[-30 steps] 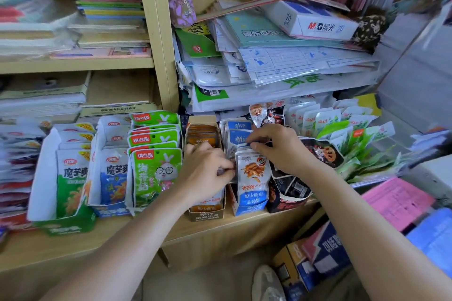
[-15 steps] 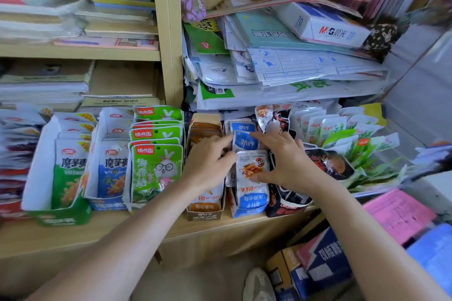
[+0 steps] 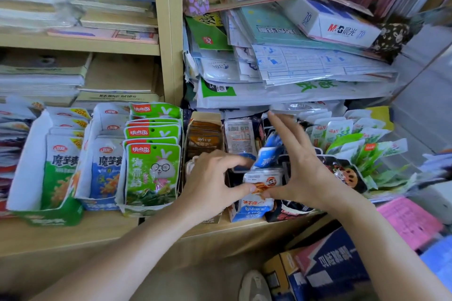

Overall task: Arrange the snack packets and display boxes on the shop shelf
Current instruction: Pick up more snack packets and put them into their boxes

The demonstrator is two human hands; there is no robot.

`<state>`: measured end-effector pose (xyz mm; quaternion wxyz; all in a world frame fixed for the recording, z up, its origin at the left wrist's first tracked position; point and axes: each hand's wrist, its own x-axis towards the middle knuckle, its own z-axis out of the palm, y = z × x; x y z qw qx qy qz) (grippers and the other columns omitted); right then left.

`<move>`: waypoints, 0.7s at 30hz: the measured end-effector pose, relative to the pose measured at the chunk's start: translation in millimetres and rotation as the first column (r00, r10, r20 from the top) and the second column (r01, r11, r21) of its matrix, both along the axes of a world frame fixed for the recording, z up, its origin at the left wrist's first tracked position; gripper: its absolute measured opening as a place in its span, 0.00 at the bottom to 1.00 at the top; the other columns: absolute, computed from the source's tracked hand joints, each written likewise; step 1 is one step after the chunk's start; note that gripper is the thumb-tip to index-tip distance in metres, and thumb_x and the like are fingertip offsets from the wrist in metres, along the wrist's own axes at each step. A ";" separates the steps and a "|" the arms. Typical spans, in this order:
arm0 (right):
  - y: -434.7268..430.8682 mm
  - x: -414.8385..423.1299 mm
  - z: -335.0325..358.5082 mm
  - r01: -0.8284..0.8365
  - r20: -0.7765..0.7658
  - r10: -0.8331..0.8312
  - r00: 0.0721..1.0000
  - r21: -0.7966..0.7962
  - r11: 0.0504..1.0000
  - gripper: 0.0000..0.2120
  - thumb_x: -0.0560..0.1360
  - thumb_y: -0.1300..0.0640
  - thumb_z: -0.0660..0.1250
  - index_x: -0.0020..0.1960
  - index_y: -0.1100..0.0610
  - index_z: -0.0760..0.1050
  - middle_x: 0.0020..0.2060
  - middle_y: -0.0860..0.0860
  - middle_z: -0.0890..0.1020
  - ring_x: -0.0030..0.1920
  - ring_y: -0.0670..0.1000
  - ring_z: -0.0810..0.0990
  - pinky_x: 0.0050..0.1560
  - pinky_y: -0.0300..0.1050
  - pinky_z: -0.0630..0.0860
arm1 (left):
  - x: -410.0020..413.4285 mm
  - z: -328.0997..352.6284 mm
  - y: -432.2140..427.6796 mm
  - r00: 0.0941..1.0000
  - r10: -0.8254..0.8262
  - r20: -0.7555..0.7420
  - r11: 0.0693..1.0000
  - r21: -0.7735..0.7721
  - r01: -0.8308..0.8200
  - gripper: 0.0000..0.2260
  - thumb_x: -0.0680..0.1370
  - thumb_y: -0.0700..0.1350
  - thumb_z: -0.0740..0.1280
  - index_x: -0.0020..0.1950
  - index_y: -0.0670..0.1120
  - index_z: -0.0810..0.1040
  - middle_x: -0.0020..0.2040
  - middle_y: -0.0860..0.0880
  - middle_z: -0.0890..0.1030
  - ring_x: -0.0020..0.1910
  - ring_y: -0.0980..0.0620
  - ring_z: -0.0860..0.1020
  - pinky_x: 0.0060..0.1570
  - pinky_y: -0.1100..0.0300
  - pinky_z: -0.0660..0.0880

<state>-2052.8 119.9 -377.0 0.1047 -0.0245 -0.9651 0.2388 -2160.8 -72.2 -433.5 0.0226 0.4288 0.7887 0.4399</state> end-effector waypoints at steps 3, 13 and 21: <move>5.7 5.0 -3.2 -0.021 -0.028 0.022 0.999 0.043 0.999 0.50 0.58 0.48 0.84 0.74 0.41 0.62 0.67 0.38 0.68 0.67 0.43 0.67 0.70 0.52 0.67 | 1.3 1.4 -3.0 1.000 -0.023 -0.009 1.000 0.007 0.023 0.16 0.69 0.62 0.74 0.53 0.57 0.84 0.47 0.61 0.84 0.50 0.60 0.79 0.51 0.56 0.76; 1.6 25.1 -14.3 -0.018 0.011 0.018 1.000 0.021 1.000 0.32 0.63 0.49 0.83 0.59 0.35 0.69 0.47 0.32 0.76 0.54 0.37 0.72 0.47 0.29 0.69 | -65.2 21.8 8.3 0.984 -0.090 -0.151 0.989 -0.129 0.070 0.12 0.78 0.49 0.70 0.62 0.55 0.83 0.59 0.58 0.82 0.62 0.56 0.76 0.65 0.48 0.71; -6.0 40.3 -15.4 -0.004 0.086 0.008 0.996 -0.046 0.999 0.23 0.65 0.54 0.81 0.56 0.43 0.77 0.54 0.35 0.79 0.58 0.42 0.72 0.57 0.45 0.72 | -78.8 19.4 26.5 0.861 -0.332 -0.387 0.791 -0.611 0.031 0.40 0.64 0.78 0.65 0.74 0.64 0.69 0.67 0.55 0.72 0.65 0.50 0.63 0.58 0.52 0.61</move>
